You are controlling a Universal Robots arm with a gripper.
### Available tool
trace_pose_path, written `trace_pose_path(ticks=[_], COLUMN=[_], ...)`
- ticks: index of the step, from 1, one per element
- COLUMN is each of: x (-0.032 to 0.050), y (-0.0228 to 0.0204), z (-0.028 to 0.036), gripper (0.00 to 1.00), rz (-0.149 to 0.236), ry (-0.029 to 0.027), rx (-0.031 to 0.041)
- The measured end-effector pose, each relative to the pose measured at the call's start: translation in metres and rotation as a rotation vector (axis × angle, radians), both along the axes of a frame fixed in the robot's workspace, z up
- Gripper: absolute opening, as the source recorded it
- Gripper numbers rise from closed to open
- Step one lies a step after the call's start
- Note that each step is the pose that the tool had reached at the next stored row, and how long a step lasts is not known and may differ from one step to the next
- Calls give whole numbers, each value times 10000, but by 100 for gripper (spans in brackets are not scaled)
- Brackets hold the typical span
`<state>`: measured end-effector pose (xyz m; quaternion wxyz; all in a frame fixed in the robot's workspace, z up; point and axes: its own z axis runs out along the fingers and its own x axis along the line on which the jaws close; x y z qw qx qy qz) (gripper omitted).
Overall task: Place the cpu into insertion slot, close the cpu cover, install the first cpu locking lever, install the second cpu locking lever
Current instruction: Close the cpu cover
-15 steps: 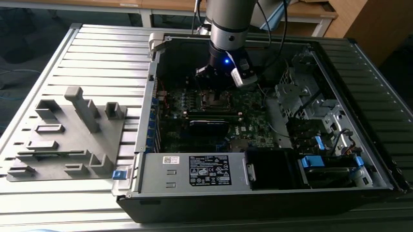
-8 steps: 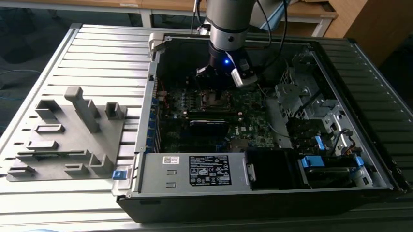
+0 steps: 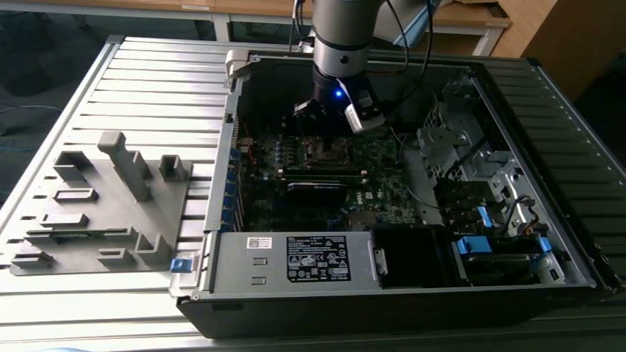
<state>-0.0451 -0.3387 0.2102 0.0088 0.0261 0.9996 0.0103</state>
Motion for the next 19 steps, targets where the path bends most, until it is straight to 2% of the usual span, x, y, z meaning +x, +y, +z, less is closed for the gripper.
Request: trace_pose_path(ticks=[8, 13, 19], x=[-190, -254, -276], y=[0, 0, 0], z=[-5, -6, -30], gripper=[11, 11, 11], rz=[0, 0, -1], ry=[-96, -117, -153], rx=[1, 0, 0])
